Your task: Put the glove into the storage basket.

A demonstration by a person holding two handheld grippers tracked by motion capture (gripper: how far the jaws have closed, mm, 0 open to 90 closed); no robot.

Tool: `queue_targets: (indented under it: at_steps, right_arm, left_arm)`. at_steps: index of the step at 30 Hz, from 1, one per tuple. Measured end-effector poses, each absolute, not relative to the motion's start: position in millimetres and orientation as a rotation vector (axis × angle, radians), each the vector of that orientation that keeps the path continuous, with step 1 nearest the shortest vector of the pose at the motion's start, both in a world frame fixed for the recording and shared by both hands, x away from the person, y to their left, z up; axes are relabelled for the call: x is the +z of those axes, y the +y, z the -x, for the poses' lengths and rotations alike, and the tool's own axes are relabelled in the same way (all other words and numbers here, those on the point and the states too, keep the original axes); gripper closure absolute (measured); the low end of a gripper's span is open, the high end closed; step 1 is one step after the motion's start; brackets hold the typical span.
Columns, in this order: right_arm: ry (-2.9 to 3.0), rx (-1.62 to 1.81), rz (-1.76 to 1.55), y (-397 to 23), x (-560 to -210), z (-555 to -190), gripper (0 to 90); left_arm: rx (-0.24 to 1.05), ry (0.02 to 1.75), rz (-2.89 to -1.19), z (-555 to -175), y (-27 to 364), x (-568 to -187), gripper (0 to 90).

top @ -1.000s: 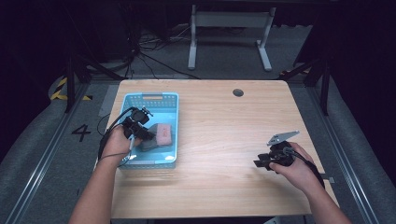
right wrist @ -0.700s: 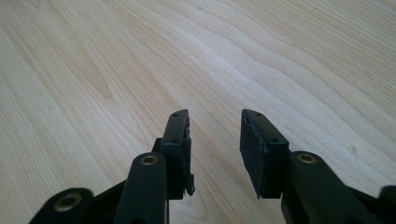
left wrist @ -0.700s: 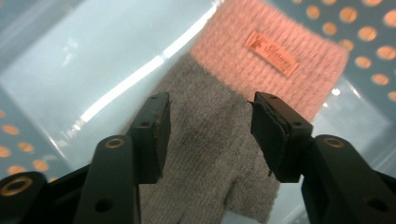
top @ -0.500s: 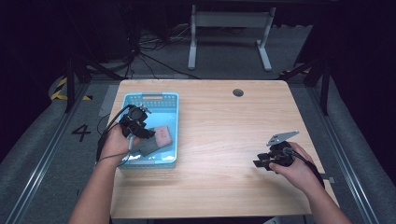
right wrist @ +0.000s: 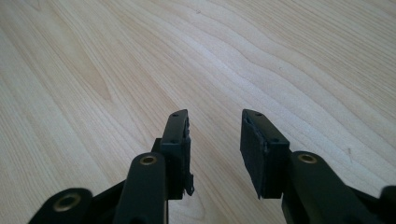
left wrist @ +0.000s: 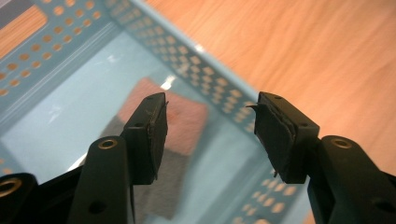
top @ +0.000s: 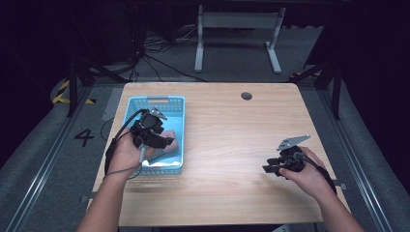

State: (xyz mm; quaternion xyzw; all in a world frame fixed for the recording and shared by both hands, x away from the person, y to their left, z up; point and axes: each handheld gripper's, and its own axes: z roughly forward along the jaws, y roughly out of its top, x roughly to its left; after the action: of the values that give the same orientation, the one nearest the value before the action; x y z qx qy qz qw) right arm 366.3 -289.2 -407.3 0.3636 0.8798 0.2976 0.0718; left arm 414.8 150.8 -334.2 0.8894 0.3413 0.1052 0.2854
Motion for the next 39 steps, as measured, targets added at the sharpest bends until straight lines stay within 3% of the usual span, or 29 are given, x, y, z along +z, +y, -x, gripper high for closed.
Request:
queue_targets:
  at_steps: [15, 26, 39]
  right_arm:
    - [2.641, 0.898, -1.099, -293, -407, -366, 62.5]
    - [2.642, 0.900, -1.103, -296, -409, -367, 60.8]
    - [2.665, 0.879, -1.087, -301, -421, -367, 57.4]
  left_arm:
    - [0.205, 0.722, -2.321, -370, 105, -323, 42.4]
    - [0.106, 0.664, -2.329, -357, 77, -351, 42.0]
    - [0.096, 0.549, -2.407, -345, 27, -398, 42.4]
